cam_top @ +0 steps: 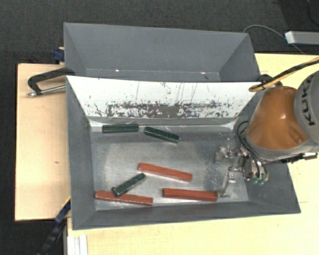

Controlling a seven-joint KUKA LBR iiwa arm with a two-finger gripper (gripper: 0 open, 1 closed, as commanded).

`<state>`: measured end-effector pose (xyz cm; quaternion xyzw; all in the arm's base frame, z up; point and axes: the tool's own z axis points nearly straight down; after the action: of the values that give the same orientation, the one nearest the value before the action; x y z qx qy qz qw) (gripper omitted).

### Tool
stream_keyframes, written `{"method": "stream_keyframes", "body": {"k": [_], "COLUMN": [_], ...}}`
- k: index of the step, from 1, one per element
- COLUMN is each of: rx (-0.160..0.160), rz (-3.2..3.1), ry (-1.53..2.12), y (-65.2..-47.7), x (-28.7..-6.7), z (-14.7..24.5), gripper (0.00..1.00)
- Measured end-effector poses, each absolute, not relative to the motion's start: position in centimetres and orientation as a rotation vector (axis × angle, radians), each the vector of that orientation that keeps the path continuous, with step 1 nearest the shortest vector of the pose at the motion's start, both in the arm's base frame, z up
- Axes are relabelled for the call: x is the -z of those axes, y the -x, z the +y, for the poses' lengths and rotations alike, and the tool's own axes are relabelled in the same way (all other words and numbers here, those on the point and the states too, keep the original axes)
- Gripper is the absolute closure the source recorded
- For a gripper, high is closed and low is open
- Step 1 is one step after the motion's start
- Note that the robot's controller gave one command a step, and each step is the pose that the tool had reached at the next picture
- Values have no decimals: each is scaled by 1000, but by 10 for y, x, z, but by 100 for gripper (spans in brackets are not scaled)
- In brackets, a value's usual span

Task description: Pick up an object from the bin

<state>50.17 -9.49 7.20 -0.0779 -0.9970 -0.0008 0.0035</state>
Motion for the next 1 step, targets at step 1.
{"method": "stream_keyframes", "body": {"k": [1], "rx": [0], "rz": [-3145], "ry": [45], "y": [-510], "x": [-96], "z": [-62], "gripper": [0]}}
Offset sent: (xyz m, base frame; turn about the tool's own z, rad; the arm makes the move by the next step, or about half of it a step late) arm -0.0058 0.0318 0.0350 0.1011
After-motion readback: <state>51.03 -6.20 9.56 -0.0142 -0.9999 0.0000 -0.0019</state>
